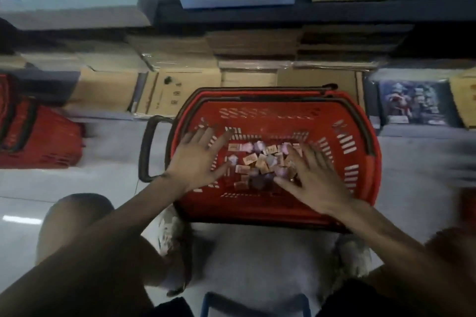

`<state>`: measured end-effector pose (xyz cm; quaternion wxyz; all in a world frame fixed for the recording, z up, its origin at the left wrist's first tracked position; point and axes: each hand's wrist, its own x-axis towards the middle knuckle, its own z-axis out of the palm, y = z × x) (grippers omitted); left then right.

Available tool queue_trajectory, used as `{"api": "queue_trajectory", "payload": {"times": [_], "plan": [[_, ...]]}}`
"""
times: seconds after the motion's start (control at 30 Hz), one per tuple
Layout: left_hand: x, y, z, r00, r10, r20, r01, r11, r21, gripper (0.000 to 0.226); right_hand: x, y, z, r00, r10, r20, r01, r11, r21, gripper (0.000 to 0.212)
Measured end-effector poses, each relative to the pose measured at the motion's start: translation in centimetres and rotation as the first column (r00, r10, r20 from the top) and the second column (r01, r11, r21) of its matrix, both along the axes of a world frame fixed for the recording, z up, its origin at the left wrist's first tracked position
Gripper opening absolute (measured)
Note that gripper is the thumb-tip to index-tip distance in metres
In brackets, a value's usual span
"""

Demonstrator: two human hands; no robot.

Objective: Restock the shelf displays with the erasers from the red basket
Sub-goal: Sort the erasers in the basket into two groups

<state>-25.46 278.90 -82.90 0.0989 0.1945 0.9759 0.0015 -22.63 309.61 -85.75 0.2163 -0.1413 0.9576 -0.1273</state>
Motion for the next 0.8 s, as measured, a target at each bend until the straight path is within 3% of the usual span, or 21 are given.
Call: {"api": "queue_trajectory", "payload": {"times": [0.17, 0.27, 0.43, 0.57, 0.8], "plan": [[-1.7, 1.9, -1.6, 0.988, -0.112, -0.106, 0.118, 0.992, 0.047, 0.074, -1.5, 0.3, -1.2, 0.992, 0.032, -0.124, -0.028, 0.999, 0.032, 0.101], [-0.3, 2.1, -0.2, 0.981, -0.039, -0.187, 0.058, 0.994, 0.095, 0.073, -0.1, 0.3, 0.5, 0.968, 0.028, -0.248, -0.021, 0.999, 0.034, 0.091], [4.2, 3.4, 2.3, 0.97, 0.09, -0.226, -0.047, 0.981, 0.19, 0.07, 4.3, 0.8, 4.0, 0.945, -0.038, -0.326, 0.037, 0.999, -0.009, 0.089], [7.4, 3.5, 3.7, 0.969, 0.075, -0.235, -0.031, 0.983, 0.183, 0.073, 8.2, 2.1, 5.2, 0.949, -0.093, -0.3, 0.088, 0.996, -0.029, 0.084], [7.4, 2.5, 6.3, 0.961, 0.074, -0.265, -0.036, 0.989, 0.143, 0.078, 8.5, 2.5, 8.3, 0.941, -0.046, -0.335, 0.077, 0.994, 0.08, 0.092]]}}
